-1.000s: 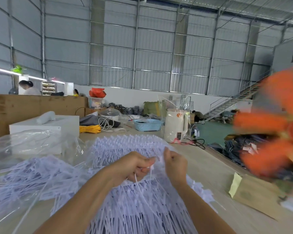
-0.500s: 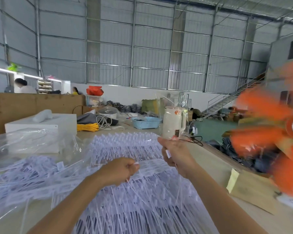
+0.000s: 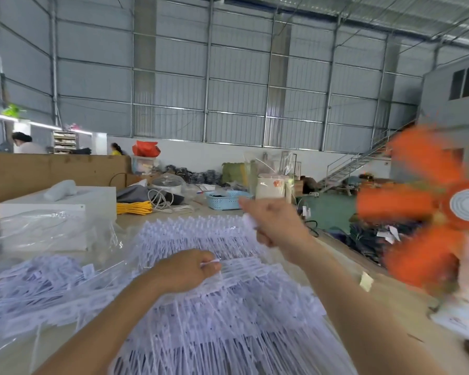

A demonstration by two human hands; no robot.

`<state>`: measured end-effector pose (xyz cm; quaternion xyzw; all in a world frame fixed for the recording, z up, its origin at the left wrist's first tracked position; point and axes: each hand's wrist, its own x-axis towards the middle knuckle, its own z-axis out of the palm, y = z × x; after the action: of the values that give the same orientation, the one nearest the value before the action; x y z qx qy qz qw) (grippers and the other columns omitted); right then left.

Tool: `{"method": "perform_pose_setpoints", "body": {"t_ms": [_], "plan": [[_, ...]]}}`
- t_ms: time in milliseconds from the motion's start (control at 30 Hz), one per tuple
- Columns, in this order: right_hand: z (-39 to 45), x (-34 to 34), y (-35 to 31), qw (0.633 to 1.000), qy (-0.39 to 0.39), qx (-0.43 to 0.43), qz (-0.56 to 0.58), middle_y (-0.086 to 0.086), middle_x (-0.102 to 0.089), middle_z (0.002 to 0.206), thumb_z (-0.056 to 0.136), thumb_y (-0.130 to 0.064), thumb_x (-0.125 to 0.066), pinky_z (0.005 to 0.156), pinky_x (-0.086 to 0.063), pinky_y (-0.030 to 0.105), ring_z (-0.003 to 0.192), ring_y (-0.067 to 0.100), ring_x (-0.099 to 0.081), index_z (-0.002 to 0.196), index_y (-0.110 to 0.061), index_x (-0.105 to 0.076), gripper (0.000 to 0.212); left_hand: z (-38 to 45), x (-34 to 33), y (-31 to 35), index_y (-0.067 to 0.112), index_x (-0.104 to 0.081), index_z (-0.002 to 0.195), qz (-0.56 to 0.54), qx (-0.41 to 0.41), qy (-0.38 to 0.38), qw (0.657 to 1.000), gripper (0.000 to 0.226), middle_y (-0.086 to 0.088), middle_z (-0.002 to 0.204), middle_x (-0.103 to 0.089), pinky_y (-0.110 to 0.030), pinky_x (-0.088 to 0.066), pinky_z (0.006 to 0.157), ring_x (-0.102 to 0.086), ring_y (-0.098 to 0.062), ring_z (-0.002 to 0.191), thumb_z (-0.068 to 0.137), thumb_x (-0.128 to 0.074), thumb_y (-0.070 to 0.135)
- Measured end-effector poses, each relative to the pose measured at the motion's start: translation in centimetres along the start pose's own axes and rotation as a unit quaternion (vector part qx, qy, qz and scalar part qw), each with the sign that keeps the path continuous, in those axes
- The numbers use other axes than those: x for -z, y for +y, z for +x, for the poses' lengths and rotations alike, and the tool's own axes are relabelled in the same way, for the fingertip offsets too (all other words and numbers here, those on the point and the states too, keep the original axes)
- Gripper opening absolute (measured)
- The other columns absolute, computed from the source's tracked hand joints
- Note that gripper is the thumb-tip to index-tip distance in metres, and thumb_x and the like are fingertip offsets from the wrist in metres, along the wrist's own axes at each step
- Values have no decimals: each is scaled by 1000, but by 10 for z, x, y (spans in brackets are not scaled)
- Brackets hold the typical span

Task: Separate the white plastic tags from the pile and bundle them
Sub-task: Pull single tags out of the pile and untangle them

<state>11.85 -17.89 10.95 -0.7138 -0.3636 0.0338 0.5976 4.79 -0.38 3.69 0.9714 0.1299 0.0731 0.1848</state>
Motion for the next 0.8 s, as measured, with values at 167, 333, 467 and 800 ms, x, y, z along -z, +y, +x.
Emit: {"method": "perform_pose_setpoints", "body": {"t_ms": [167, 333, 467, 800], "plan": [[11, -37, 63, 997, -17, -42, -62, 0, -36, 50, 92, -26, -57, 35, -23, 15, 32, 8, -30, 65, -11, -47, 32, -2, 23, 23, 26, -57, 72, -32, -55, 46, 997, 28, 1, 80, -60, -30, -42, 69, -57, -16, 71, 96, -48, 38], [15, -51, 70, 980, -8, -129, 152, 0, -34, 44, 92, -24, -52, 36, -17, 13, 33, 10, -23, 68, -9, -52, 28, 1, 20, 21, 21, -52, 67, -44, -48, 66, 996, 32, 0, 67, -49, -29, -31, 61, -44, -16, 60, 98, -46, 29], [18, -51, 75, 994, 107, -23, 17, 1, -46, 48, 84, -49, -61, 50, -34, 20, 46, 8, -42, 71, 1, -63, 52, 3, 12, 19, 13, -54, 70, -71, -54, 50, 995, 33, -6, 72, -49, -30, -34, 63, -45, -19, 63, 97, -47, 31], [19, -71, 84, 999, 42, -16, -28, 12, -66, 61, 87, -57, -53, 72, -52, 37, 56, 20, -60, 70, -4, -67, 58, 3, 2, 16, 37, -58, 64, -118, -87, 87, 985, 38, 5, 71, -64, -19, -45, 60, -56, -5, 59, 94, -53, 15]]}}
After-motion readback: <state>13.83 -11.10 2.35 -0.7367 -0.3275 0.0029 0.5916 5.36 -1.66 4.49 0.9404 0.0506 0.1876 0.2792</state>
